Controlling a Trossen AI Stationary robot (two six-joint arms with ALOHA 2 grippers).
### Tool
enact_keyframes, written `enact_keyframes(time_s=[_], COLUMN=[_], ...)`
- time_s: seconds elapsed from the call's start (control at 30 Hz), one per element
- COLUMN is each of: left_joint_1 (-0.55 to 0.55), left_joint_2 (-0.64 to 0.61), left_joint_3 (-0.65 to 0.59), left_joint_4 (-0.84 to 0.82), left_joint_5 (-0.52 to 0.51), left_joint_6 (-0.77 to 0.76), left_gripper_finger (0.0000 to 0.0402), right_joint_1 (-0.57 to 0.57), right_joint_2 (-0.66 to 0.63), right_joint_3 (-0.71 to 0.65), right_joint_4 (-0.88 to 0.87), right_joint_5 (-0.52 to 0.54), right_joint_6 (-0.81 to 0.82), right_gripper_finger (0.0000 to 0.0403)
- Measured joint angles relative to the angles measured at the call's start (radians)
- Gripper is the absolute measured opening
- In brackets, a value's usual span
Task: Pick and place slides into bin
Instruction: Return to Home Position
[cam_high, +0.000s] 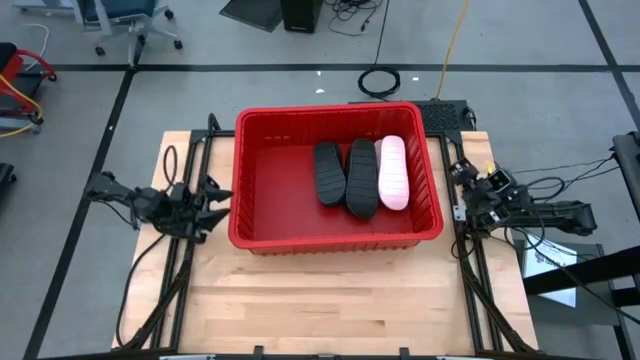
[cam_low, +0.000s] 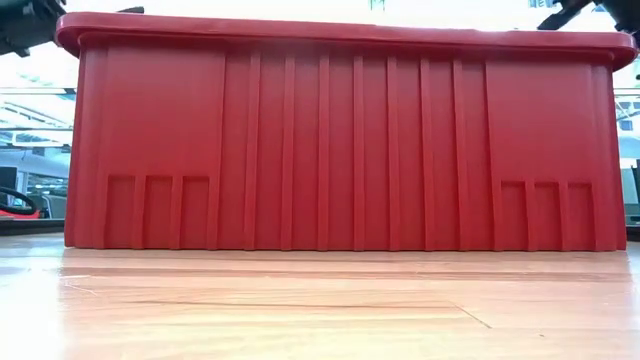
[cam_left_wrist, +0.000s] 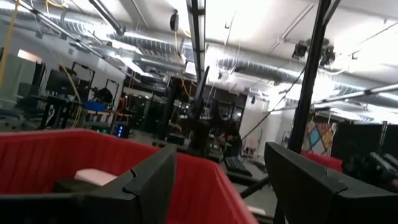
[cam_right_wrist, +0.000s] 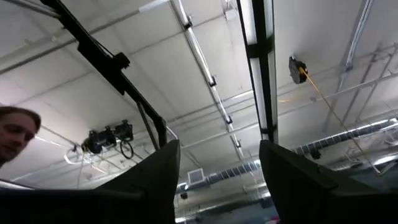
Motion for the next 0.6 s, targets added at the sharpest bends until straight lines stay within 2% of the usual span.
enact_keyframes(time_s=[0.13,0.27,0.6], left_joint_1=[0.000,-0.001,-0.003], left_joint_2=[0.001,0.002,0.001], left_joint_3=[-0.038,-0.045,-0.040], left_joint_4=[-0.004,-0.038,-0.189], left_joint_5=[0.016,0.025,0.066], left_joint_6=[0.001,-0.001,0.010], left_gripper_finger=[0.0250,0.0250,0.0250], right_joint_1=[0.000,0.000,0.000], right_joint_2=[-0.001,0.000,0.000], right_joint_3=[0.000,0.000,0.000], right_joint_4=[-0.095,-0.222,-0.523], right_joint_5=[-0.012,-0.053,-0.055], right_joint_6=[-0.087,-0.100,-0.187], right_gripper_finger=[0.0210,0.0210,0.0210])
